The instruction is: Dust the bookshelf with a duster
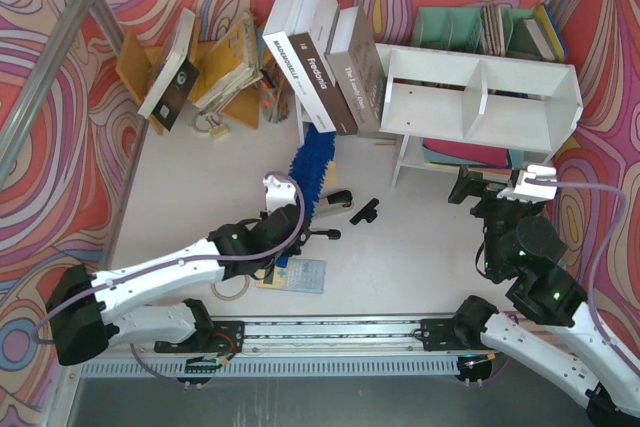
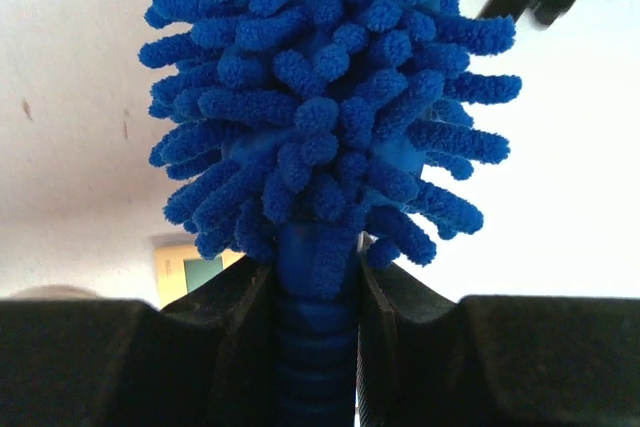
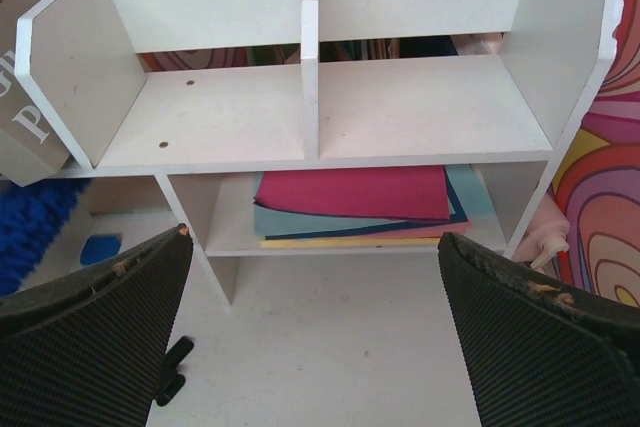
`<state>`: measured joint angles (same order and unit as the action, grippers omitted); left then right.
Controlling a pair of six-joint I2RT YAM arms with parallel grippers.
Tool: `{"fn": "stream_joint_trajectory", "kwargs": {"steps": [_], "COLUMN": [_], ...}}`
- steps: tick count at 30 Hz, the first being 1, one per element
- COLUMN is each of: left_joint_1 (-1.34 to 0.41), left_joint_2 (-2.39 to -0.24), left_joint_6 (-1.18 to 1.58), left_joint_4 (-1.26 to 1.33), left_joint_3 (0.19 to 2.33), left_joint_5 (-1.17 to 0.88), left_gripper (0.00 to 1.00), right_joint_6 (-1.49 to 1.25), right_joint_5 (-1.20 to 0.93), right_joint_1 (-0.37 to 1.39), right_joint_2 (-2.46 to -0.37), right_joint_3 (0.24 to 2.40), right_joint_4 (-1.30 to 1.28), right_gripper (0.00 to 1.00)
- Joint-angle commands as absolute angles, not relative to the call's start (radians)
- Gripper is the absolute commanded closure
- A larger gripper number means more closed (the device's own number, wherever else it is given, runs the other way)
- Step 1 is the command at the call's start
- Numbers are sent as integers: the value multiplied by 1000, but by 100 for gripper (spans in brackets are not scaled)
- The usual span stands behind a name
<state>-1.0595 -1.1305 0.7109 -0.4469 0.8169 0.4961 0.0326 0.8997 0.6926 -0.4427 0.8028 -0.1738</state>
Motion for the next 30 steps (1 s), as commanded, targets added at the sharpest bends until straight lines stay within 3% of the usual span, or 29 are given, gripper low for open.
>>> {"fn": "stream_joint_trajectory", "kwargs": {"steps": [1,15,30], "left_joint_1": [-1039,-1035,-1034], "left_joint_2": [-1162,-1066,-1073], "left_joint_6": [856,729,895], "left_joint_4": [-422,-509,-423], "left_joint_3": [734,883,678], "left_joint_5": [503,619,497], "left_gripper": [100,100,100], "right_joint_6": [32,30,27], "right_joint_5": [898,901,897], "right_joint_1": [690,690,690], "right_joint_2": [-449,-439,-459], "right_joint_3": [799,800,804], "right_joint_4": [-159,-162,-166], "right_gripper": [1,1,1]}}
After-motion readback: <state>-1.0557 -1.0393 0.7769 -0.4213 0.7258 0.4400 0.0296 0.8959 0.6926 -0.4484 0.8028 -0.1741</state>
